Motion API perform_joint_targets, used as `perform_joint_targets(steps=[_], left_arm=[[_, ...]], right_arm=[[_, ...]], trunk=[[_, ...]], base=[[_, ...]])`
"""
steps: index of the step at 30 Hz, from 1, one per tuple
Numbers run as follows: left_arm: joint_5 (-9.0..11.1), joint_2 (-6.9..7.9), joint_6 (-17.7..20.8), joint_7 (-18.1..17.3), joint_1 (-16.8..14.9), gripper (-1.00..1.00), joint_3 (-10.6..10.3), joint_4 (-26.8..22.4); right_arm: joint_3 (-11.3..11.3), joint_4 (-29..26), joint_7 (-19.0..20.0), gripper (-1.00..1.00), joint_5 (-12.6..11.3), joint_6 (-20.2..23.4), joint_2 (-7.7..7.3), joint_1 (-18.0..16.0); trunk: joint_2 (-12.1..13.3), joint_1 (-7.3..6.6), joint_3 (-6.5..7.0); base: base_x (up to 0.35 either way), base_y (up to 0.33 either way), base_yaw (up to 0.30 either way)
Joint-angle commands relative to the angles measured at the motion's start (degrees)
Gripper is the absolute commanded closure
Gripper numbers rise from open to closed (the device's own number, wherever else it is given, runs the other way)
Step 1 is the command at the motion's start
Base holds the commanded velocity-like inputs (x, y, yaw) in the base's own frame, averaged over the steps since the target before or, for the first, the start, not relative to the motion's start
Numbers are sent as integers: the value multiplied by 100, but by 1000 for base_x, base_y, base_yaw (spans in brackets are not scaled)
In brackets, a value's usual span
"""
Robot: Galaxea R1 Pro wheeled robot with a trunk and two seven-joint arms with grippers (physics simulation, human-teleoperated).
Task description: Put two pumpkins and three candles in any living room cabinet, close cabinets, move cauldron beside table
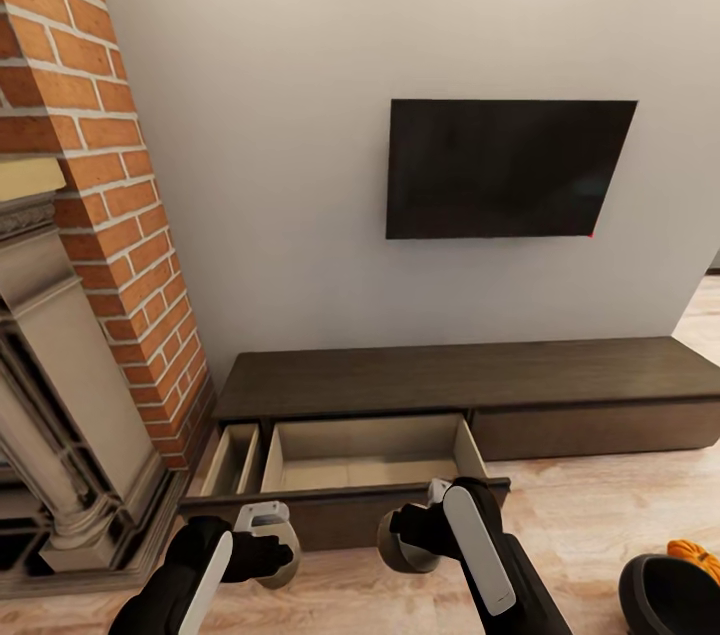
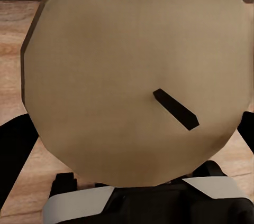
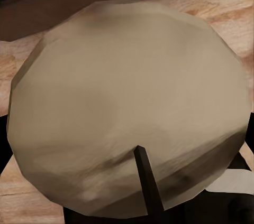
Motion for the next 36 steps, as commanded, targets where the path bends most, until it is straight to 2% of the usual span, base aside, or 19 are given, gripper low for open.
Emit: perform_joint_targets(steps=[1,11,20,23,28,29,34,36], left_arm=[[7,0,26,-3,-3,100,3,-6],[7,-17,40,4,-3,100,-2,-27],[7,-32,100,6,-3,100,5,-43],[7,-20,178,10,-3,100,8,-63],[-16,-10,404,21,-3,100,14,-466],[-37,-3,477,33,-3,100,14,-856],[-49,-11,483,54,-3,100,5,-942],[-56,-30,483,58,-3,100,-21,-1075]], right_arm=[[5,-5,-67,100,-75,10,0,-4],[21,-5,-67,100,-75,10,0,-4],[28,-26,-67,100,-75,10,0,-4],[35,-286,-73,100,-75,10,0,-3],[35,-757,-75,100,-80,10,0,-20],[286,-833,-76,100,-76,10,0,-22],[389,-812,-76,100,-80,10,0,-22],[402,-785,-76,100,-78,10,0,-22]], trunk=[[-4,2,-7],[-4,2,-7],[357,-196,155],[477,-262,209],[678,-372,299],[718,-394,316],[918,-504,406],[918,-504,406]], base=[[78,0,0],[124,0,0],[2,0,0],[0,0,0],[0,0,0],[0,0,0],[0,0,0],[0,0,0]])
